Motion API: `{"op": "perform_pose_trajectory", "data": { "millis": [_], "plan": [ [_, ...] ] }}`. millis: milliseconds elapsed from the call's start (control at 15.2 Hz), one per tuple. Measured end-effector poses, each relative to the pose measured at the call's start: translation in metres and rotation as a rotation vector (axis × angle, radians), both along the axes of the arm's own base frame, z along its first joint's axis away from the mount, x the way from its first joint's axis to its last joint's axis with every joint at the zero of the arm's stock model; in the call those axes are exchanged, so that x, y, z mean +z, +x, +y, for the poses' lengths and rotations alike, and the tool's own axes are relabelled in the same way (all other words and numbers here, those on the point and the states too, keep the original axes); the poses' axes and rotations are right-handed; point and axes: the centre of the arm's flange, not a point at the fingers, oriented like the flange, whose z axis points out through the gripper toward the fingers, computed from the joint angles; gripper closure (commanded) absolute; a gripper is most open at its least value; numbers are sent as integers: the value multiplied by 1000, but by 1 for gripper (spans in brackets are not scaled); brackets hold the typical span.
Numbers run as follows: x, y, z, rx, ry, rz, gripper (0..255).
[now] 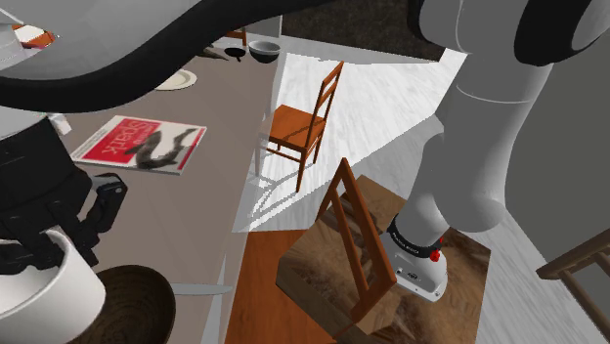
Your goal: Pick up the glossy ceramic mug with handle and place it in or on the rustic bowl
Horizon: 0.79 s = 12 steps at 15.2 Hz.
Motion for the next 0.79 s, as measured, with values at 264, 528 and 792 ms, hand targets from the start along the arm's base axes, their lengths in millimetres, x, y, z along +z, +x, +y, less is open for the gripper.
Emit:
{"op": "perform_pose_trajectory", "data": {
  "millis": [264, 528, 792],
  "plan": [
    [-16, -5, 3, -1, 0, 0, 255],
    [-37, -5, 2, -1, -1, 0, 255],
    [-58, -5, 4, -1, -1, 0, 255]
  ]
}}
